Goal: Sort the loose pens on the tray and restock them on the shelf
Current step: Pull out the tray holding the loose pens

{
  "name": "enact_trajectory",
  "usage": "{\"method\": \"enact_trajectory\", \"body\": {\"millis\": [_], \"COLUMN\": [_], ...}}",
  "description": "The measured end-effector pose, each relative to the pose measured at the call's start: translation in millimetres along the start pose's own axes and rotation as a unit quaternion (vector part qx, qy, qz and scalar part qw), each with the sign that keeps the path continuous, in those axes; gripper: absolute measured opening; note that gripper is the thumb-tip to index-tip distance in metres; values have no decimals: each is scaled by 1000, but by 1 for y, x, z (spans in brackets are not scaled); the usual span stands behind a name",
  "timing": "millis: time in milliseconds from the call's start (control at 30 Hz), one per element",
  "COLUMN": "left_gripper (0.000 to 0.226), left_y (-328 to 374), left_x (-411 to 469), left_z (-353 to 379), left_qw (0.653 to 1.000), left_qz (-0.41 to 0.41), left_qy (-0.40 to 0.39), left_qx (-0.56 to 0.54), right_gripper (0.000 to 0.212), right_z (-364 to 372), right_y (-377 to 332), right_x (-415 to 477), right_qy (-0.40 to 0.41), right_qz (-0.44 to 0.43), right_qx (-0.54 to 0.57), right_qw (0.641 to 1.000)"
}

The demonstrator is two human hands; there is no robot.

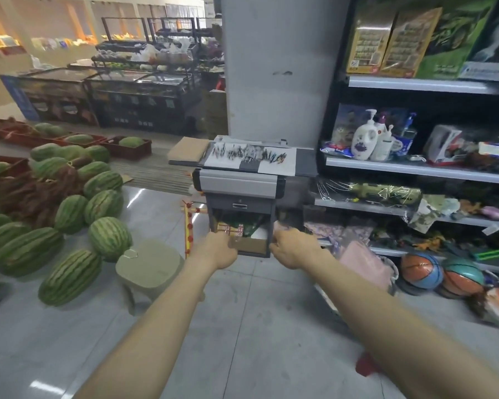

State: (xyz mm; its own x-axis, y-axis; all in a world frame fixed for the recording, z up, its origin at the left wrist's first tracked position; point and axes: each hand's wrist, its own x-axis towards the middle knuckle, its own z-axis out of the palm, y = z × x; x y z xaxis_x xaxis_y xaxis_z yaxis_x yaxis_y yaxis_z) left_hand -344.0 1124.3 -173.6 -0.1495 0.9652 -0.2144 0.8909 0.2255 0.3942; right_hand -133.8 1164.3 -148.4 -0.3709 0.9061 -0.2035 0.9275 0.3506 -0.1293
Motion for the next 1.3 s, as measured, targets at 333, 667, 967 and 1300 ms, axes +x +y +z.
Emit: {"method": "enact_trajectory", "body": {"millis": [333,667,967,1300], "left_gripper": [21,11,20,23], "left_y": [-12,17,17,-42], "left_x": [147,317,427,561], "left_z": [13,6,-23,-72], "left_qw": [999,996,995,996], "left_qz": [2,-50,-51,-12], "left_qy": [-33,-68,-52,-51], "left_qx": [21,27,62,66], "right_gripper": [39,34,33,39], "right_z": [16,-1,-20,-32], "right_y": [14,63,71,49], "right_x": [146,323,449,591], "right_qy": [-37,-47,-38,-43], "right_qz": [-2,-24,-38,-25], "right_qx": [11,33,39,53], "right_qw": [999,998,998,997]}}
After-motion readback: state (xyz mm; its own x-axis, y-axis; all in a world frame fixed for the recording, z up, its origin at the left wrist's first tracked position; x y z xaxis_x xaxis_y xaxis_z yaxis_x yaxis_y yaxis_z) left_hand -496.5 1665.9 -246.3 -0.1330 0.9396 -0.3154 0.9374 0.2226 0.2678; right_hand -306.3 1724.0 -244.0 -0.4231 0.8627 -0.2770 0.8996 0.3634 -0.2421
